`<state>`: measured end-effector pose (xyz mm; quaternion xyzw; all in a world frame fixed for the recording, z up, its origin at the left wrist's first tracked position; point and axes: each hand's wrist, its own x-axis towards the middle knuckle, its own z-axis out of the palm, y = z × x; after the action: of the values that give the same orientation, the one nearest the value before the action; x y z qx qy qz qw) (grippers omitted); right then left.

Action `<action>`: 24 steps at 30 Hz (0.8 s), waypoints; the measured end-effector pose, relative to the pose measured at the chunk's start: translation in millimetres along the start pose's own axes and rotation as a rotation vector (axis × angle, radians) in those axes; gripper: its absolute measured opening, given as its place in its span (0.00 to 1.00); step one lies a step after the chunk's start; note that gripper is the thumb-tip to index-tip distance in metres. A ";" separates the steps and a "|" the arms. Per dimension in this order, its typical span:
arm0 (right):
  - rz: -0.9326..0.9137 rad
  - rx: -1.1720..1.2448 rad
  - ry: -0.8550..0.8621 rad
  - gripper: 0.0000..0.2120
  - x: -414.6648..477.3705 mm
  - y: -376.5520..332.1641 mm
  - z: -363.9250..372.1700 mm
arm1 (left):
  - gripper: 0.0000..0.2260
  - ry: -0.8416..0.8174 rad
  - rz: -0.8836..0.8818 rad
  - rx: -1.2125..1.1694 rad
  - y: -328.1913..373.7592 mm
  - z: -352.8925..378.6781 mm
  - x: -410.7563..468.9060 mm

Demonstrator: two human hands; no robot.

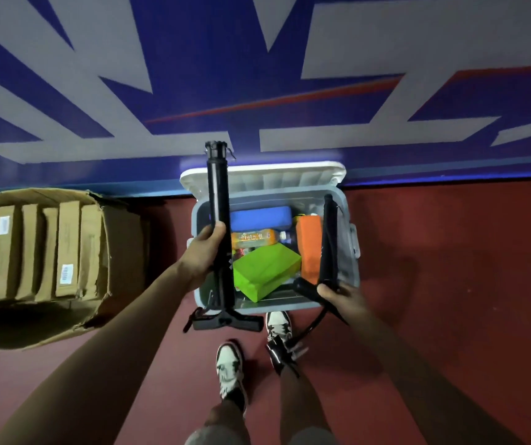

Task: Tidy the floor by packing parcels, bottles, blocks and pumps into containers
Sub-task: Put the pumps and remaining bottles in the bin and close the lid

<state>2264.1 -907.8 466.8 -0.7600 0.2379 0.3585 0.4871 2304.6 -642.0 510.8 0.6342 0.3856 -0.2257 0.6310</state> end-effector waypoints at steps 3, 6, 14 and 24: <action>-0.041 -0.017 0.006 0.03 23.3 9.8 7.4 | 0.10 0.015 0.007 -0.024 -20.9 3.4 35.2; -0.075 -0.065 0.013 0.07 50.1 21.5 15.8 | 0.12 0.071 -0.045 0.016 -47.6 0.8 73.4; -0.174 -0.649 0.225 0.34 113.6 48.7 11.1 | 0.07 -0.036 0.069 0.020 -77.9 -1.9 127.7; -0.538 -1.390 -0.005 0.35 240.7 -21.1 13.8 | 0.10 -0.183 0.171 -0.009 -67.9 -14.1 168.8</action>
<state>2426.3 -889.5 288.2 -0.9240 -0.2391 0.2964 -0.0346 2350.6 -600.2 339.3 0.6387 0.2720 -0.2265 0.6832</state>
